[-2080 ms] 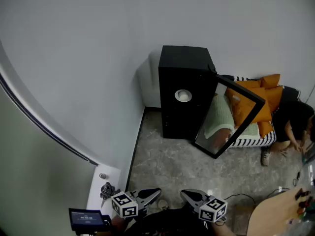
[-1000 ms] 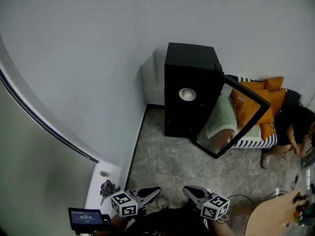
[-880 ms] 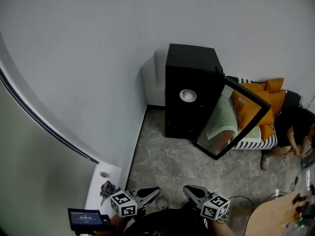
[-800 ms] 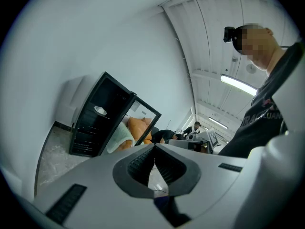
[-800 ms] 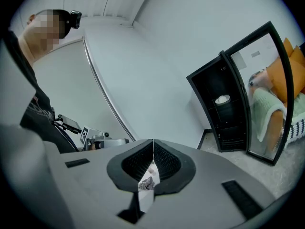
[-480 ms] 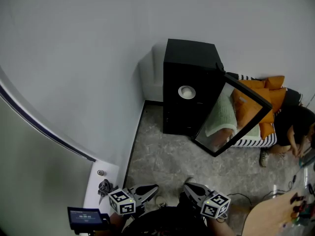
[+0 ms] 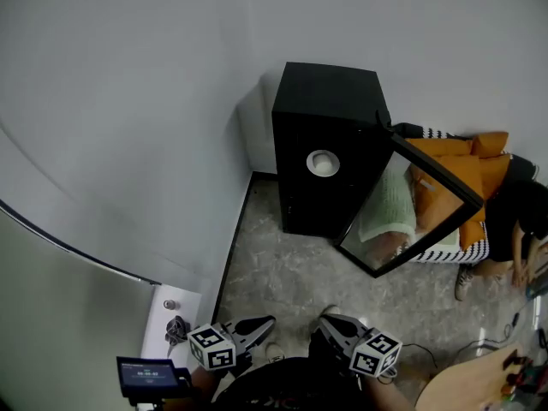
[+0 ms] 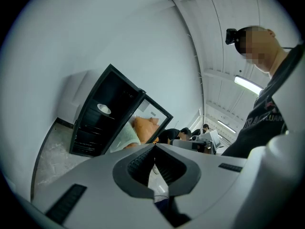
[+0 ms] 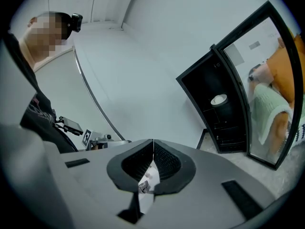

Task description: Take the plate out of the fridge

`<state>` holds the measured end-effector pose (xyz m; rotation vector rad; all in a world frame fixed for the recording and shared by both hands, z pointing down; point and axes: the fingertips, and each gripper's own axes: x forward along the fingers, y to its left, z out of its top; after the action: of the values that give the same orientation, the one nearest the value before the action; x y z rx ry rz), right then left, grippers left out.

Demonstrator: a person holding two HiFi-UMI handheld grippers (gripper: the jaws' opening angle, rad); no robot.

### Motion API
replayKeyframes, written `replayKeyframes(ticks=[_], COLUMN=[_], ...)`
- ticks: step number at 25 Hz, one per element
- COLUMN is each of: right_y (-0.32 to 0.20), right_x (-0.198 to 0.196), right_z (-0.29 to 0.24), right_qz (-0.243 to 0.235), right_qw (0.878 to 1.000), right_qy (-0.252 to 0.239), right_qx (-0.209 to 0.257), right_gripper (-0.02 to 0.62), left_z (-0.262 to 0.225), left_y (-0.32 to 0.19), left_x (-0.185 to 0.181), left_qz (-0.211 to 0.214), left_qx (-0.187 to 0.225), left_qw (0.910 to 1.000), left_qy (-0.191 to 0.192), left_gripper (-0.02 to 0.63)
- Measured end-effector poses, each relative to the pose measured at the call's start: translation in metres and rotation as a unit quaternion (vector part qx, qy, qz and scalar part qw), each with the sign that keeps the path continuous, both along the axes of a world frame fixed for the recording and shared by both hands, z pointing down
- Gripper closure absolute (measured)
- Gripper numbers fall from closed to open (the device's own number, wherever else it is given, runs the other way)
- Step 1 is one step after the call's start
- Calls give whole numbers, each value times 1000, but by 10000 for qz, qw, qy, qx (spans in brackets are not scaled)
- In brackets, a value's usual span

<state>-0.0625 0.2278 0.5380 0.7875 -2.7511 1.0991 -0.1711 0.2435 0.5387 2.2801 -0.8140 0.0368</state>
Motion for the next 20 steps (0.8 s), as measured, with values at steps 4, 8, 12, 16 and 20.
replayKeyframes(ticks=[4, 8, 12, 16, 20], right_y=[-46, -106, -139, -161, -184], right_x=[28, 71, 105, 134, 149], right_z=[-1, 9, 3, 6, 11], right_qz=[-69, -121, -83, 28, 195], right_qw=[9999, 9999, 9999, 9999, 9996], right_qy=[-99, -45, -77, -90, -88], right_qx=[-23, -7, 12, -102, -177], right_gripper=[588, 588, 588, 588, 588], left_z=[0, 10, 5, 11, 26], left_y=[-48, -121, -173, -214, -258], left_x=[27, 65, 91, 103, 101], left_qz=[-86, -195, -297, -429, -682], left_qx=[-96, -184, -225, -279, -473], left_qw=[9998, 9996, 9992, 9980, 9958], left_qy=[-120, -121, -160, -359, -380], left_gripper=[601, 601, 601, 601, 601])
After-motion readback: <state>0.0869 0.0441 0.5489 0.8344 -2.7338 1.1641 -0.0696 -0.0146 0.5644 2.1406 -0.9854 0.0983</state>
